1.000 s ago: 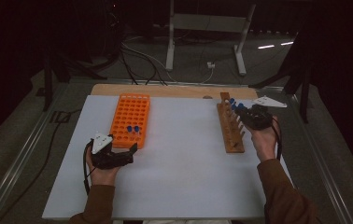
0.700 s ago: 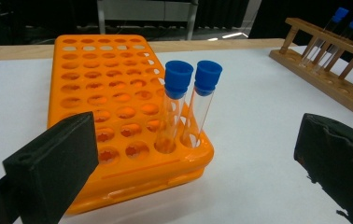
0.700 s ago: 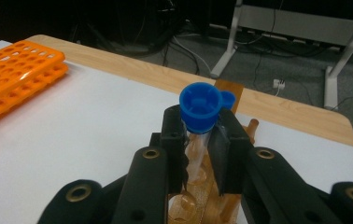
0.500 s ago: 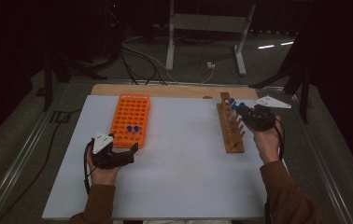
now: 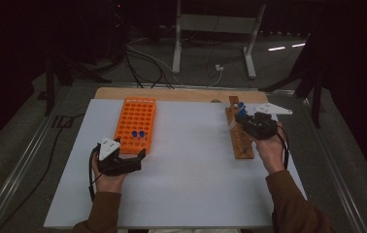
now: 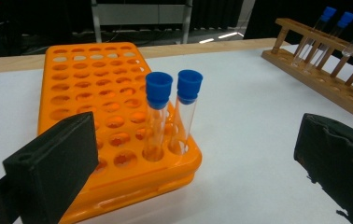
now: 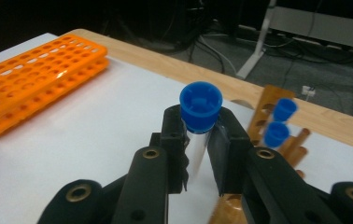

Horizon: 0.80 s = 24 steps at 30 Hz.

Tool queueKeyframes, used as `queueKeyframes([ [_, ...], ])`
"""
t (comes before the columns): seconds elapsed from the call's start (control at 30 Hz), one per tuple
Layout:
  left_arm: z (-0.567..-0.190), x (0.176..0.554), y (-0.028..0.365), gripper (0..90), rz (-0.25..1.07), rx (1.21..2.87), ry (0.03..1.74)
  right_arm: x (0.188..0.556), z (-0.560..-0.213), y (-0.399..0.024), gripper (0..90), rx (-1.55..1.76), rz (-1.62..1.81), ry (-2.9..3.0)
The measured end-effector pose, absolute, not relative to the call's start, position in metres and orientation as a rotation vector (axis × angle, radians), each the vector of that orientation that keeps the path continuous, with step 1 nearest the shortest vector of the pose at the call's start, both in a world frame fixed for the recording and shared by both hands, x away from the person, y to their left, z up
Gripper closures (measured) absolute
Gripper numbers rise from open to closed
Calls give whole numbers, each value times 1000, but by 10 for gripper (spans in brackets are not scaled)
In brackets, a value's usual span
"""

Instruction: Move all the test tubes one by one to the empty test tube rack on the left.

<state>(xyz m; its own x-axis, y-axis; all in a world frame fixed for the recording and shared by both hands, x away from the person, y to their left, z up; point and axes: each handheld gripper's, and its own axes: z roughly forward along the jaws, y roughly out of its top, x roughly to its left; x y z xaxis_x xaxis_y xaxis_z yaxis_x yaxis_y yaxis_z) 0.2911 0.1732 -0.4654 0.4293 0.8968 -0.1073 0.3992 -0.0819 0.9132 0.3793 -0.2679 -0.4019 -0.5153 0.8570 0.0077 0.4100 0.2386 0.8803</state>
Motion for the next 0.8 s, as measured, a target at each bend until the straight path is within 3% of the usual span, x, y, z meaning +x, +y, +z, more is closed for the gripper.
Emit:
queueKeyframes([
  [0.8, -457, 288, 127, 37, 599, 1769, 982, 363, -413, -201, 771, 1010, 1295, 2251],
])
